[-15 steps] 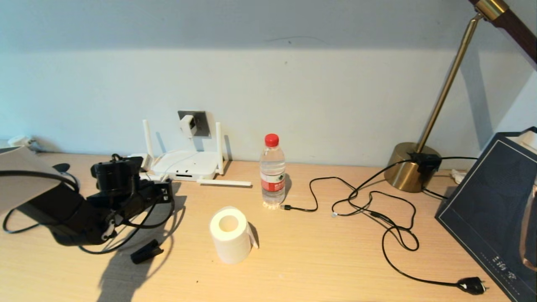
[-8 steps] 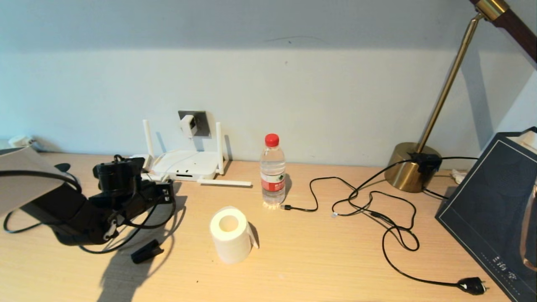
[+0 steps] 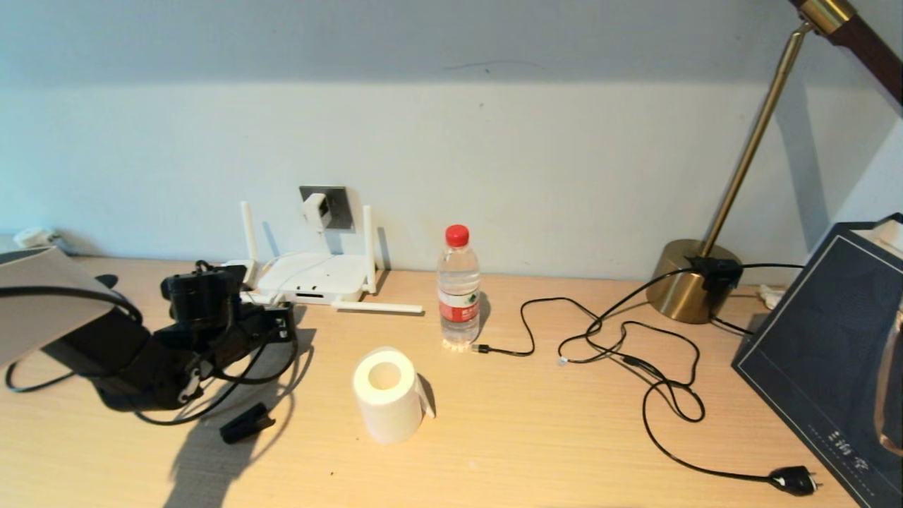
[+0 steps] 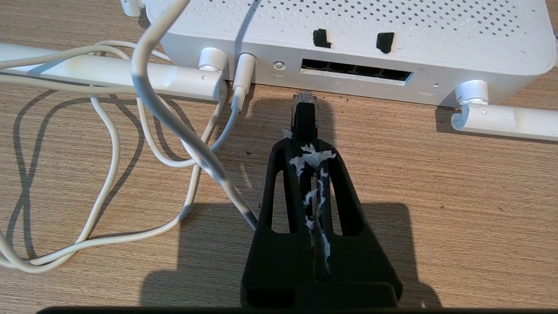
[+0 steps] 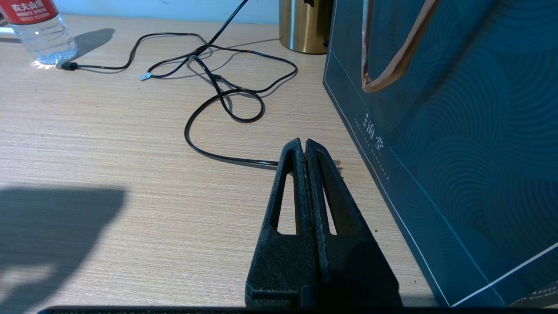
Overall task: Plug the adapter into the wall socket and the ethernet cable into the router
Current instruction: Align cable and router interface
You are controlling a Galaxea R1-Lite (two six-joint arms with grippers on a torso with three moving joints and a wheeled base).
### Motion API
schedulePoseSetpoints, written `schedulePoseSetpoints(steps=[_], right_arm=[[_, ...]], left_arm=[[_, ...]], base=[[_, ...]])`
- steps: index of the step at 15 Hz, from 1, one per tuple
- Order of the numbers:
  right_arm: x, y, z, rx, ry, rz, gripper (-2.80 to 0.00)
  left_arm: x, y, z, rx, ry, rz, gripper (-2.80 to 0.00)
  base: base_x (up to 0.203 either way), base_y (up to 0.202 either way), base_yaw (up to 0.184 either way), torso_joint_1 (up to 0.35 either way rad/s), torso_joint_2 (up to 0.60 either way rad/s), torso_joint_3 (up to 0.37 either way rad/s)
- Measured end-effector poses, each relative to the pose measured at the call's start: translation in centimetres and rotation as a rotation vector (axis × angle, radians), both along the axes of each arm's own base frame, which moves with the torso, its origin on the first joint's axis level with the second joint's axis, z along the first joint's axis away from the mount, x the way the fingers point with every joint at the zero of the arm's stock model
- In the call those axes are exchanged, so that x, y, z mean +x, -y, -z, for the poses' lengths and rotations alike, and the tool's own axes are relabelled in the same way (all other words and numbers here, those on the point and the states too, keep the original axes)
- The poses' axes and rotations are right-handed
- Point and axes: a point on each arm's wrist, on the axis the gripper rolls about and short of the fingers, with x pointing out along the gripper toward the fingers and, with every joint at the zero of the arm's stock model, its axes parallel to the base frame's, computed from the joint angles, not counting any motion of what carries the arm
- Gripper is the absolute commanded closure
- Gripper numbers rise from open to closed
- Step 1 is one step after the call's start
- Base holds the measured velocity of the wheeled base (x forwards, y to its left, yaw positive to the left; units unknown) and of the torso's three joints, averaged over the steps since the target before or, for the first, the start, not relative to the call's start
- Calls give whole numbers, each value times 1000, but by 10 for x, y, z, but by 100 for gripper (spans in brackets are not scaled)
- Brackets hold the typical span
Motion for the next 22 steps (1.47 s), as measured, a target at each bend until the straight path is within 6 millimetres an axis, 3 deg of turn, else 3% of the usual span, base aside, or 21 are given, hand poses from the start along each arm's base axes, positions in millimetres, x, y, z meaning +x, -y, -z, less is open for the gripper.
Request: schedulePoseSetpoints(steps=[22], right_arm=[[0,0,0,0,0,0,0]], left_arm=[[7,2,-2,12,18,7,0]], base=[[0,0,0,0,0,0]])
